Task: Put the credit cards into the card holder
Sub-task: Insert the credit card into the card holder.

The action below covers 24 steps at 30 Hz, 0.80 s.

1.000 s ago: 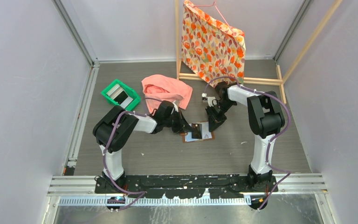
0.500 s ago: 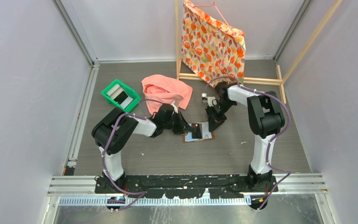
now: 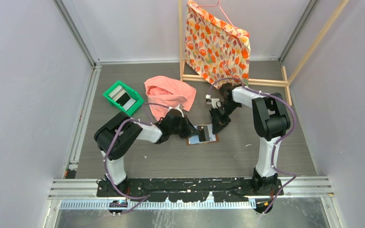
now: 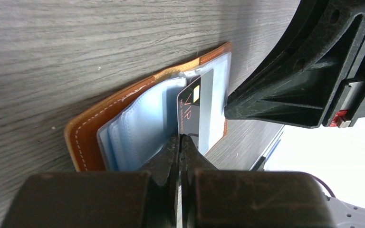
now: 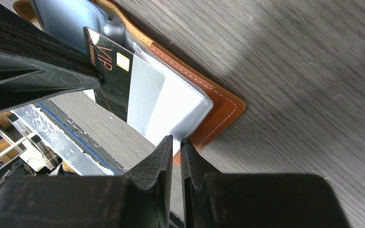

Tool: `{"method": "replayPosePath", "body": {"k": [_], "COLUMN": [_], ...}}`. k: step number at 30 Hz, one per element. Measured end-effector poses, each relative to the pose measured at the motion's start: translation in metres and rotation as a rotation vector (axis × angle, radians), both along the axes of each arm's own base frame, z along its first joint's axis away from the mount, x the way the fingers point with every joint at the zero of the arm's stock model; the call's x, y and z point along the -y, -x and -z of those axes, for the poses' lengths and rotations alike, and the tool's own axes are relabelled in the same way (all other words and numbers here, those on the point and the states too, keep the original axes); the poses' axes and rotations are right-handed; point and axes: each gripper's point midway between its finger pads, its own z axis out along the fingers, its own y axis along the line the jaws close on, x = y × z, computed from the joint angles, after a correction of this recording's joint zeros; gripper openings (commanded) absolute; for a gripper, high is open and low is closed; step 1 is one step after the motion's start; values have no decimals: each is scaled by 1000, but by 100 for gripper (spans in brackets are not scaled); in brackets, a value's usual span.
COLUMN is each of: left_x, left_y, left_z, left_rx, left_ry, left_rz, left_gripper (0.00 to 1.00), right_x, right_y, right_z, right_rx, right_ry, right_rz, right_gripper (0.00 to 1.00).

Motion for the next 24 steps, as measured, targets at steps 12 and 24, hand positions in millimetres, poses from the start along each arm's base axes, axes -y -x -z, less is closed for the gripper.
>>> {"method": "replayPosePath", "body": {"k": [12, 24], "left_x": [14, 26], "left_y": [7, 10], "left_z": [-1, -9], "left_rx": [20, 29], "left_ry": [-13, -5], "left_rz": [-48, -32], "left_gripper": [9, 34], "right_x": [0, -3], "right_y": [3, 4], "right_z": [-1, -4], "right_rx": [-14, -27], "right_ry": [-3, -26], "right_rz": [2, 9], "right_gripper": [16, 16]}}
